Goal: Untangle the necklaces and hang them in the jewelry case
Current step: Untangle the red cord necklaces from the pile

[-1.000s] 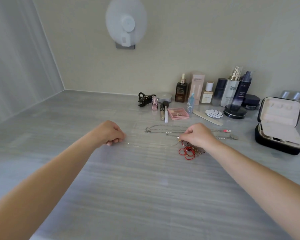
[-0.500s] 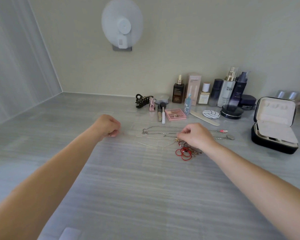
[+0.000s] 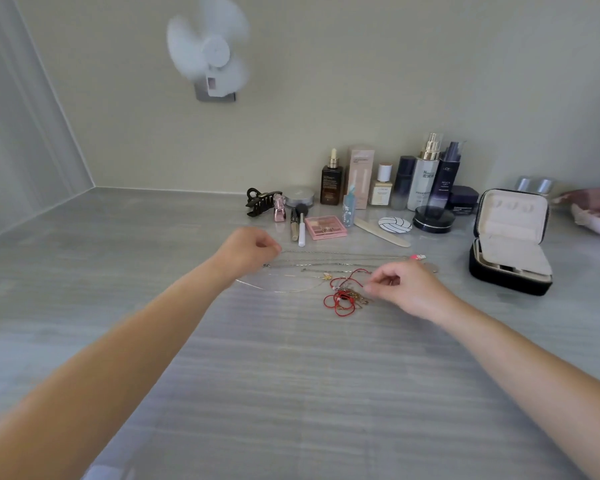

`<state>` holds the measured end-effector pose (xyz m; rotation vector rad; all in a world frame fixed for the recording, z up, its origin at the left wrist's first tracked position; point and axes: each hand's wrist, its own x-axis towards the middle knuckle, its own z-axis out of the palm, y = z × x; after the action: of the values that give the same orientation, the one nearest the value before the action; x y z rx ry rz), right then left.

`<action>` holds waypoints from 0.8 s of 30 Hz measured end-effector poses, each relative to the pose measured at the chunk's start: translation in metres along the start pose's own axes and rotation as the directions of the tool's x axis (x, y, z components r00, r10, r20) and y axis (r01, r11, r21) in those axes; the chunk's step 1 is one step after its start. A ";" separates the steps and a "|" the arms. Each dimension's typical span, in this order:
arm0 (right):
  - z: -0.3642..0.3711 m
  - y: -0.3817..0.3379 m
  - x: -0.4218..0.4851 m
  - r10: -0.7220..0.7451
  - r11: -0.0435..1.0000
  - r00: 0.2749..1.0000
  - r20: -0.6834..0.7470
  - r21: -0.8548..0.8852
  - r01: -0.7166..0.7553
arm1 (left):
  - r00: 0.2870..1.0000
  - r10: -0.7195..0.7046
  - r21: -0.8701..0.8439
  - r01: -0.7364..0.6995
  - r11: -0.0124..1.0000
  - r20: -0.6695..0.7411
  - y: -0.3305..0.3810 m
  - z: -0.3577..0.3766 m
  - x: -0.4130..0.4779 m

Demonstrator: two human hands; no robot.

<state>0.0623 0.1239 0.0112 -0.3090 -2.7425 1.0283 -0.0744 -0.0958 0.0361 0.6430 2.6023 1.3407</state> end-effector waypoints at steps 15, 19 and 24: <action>0.020 0.000 -0.011 -0.158 0.956 0.982 -0.105 -0.267 0.125 | 0.937 0.309 0.353 -0.347 0.869 0.161 0.025 0.087 -0.033; 0.011 0.000 -0.013 -0.132 0.986 0.974 -0.184 -0.129 0.110 | 0.945 0.295 0.306 -0.324 0.895 0.138 0.022 0.086 -0.036; -0.003 0.005 -0.013 -0.037 0.998 0.968 -0.250 0.046 0.050 | 0.962 0.241 0.154 -0.259 0.953 0.127 0.021 0.083 -0.036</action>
<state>0.0760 0.1257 0.0087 -0.3425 -2.4838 0.9746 -0.0095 -0.0396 0.0013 1.0736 2.6351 1.1156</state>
